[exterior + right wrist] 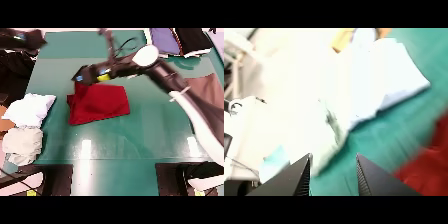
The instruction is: Fold the shirts.
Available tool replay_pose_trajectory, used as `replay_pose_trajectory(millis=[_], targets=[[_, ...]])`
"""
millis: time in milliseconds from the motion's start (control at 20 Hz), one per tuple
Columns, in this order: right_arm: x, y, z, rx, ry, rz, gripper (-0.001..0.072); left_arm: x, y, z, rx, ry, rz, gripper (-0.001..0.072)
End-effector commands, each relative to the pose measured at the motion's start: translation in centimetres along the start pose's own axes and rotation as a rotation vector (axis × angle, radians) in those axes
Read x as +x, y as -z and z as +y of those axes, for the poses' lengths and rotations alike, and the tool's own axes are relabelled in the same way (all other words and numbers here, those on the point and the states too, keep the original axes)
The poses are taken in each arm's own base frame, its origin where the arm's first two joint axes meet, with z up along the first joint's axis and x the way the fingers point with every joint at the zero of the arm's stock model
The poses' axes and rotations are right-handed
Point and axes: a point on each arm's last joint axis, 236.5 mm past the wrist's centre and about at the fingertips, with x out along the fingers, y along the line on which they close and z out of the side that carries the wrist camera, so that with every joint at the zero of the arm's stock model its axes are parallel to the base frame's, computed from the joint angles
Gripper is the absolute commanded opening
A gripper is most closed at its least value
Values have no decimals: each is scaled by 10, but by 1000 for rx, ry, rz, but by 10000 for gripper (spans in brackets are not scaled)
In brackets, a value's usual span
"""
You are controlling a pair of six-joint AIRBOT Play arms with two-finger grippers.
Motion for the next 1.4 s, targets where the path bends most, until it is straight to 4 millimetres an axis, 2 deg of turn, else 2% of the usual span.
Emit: replay_pose_trajectory(millis=[0,100,200,300,400,500,600,700,800,900,1100,1200,1300,1350], targets=[[26,9,3,-41,-32,13,336,-39,-11,16,5,-55,-39,31],[-3,7,-25,-72,51,46,335,-31,2,3,34,-27,12,31],[-47,16,-82,-27,220,90,335,-23,10,-19,75,16,32,31],[-97,45,-141,68,378,161,335,-18,16,-45,125,67,42,31],[-147,83,-199,214,494,211,353,-11,22,-66,148,109,52,31],[-180,112,-241,376,534,201,572,-4,29,-80,163,137,66,31],[-190,134,-268,533,515,171,572,2,35,-89,171,155,83,31],[-183,151,-286,644,477,166,571,8,39,-94,156,176,98,31],[-163,163,-292,694,433,194,571,11,43,-96,152,184,109,31],[-133,167,-292,692,385,227,551,12,43,-96,151,185,109,31],[-67,166,-278,655,292,292,543,11,43,-99,142,198,109,31],[-41,163,-270,609,258,312,331,10,44,-107,133,222,111,31],[-28,148,-264,512,248,295,52,10,49,-120,150,245,121,30],[-28,134,-263,479,252,268,16,9,54,-130,167,262,126,30]])
